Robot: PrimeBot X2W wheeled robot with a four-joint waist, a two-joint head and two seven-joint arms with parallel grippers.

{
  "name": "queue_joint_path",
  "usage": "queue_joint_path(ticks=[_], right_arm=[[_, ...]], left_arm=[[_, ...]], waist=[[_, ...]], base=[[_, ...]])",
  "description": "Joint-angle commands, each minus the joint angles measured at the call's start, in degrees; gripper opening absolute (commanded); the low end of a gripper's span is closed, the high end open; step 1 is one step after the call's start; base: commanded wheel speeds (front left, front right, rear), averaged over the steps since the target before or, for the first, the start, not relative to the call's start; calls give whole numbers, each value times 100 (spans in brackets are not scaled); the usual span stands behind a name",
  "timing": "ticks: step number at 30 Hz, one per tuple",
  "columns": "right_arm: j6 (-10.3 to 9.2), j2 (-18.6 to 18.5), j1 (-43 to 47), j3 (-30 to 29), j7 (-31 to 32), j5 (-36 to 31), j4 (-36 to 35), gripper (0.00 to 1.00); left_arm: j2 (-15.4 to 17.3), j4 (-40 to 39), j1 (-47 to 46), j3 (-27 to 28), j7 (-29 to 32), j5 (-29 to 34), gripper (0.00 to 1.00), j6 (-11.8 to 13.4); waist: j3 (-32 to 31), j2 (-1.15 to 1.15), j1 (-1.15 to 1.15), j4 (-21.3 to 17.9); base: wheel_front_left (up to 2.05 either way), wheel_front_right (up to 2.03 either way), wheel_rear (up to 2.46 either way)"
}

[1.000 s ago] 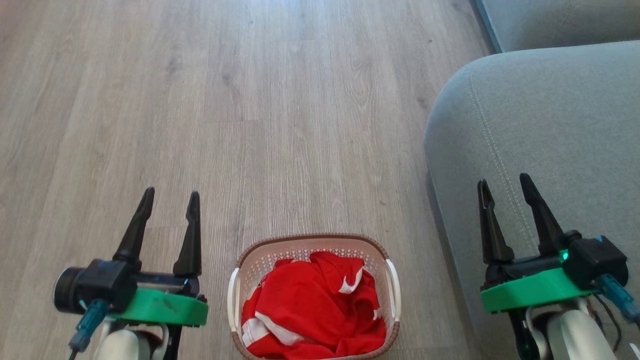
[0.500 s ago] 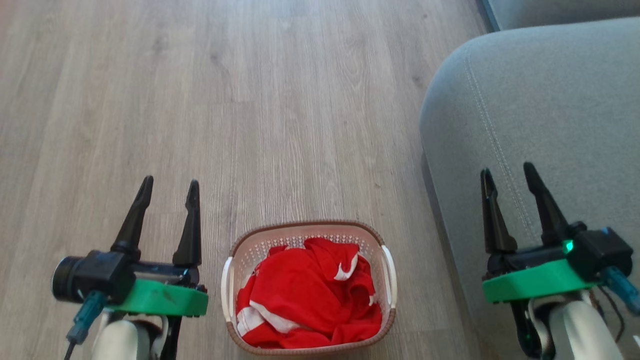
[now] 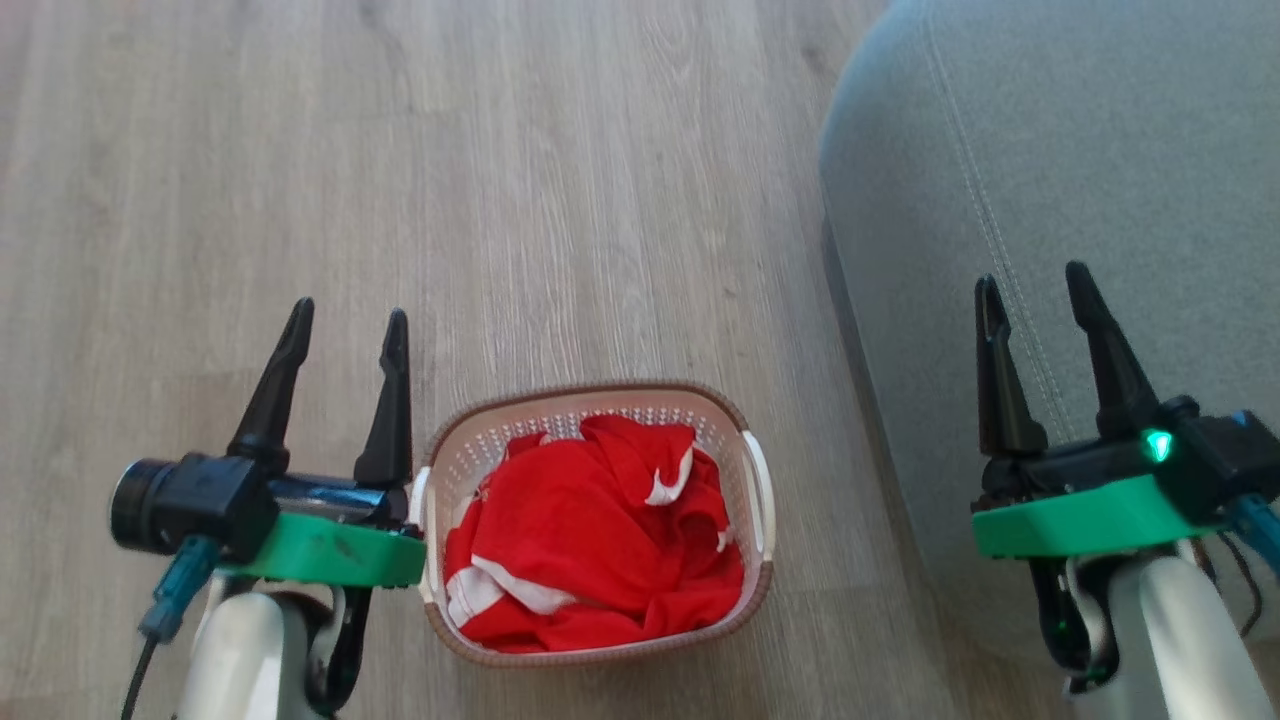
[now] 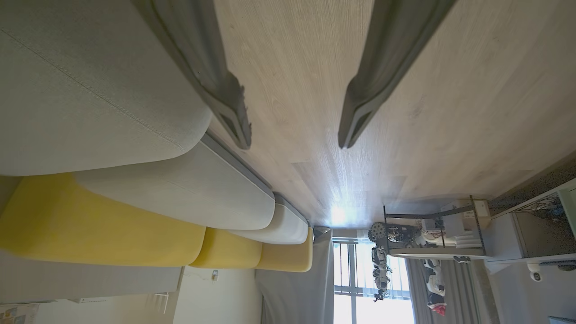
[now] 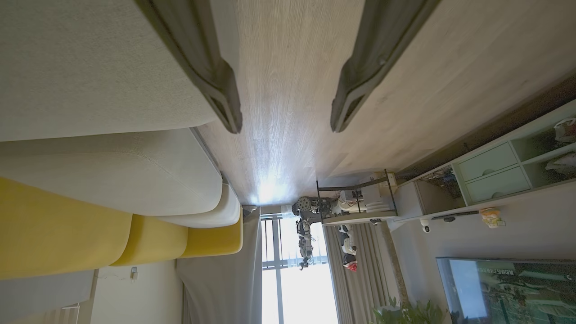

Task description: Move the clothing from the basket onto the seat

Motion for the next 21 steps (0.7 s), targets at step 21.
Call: queue_joint_path(ticks=[21], right_arm=[[42, 50, -882, 114, -52, -37, -549, 100]], left_arm=[[114, 2665, -1555, -230, -54, 58, 100, -76]], waist=[[1511, 0, -1, -430]], base=[[0, 0, 0]])
